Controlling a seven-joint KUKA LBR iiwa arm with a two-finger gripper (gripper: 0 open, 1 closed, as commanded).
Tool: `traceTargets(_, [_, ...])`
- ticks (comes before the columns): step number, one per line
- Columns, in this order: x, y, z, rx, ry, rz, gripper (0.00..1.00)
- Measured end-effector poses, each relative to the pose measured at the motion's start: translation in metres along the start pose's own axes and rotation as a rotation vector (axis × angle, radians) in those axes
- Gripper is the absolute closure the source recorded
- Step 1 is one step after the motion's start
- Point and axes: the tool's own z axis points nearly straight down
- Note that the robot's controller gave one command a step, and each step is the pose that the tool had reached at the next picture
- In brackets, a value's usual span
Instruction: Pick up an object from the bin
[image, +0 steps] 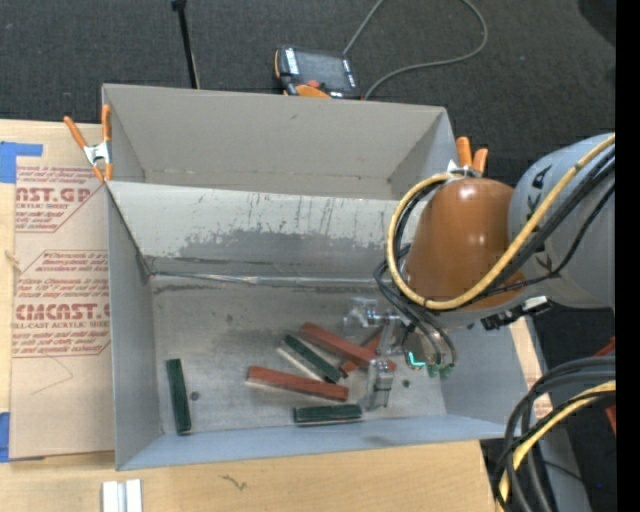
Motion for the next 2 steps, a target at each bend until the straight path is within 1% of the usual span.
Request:
traceTargets(1, [-0.01, 0.0079, 0.0968, -0.003, -0.02, 0.076, 0.0])
traceTargets(2, [-0.0074, 0.0084, 0.0944, -0.003, -0.007, 0.075, 1.0])
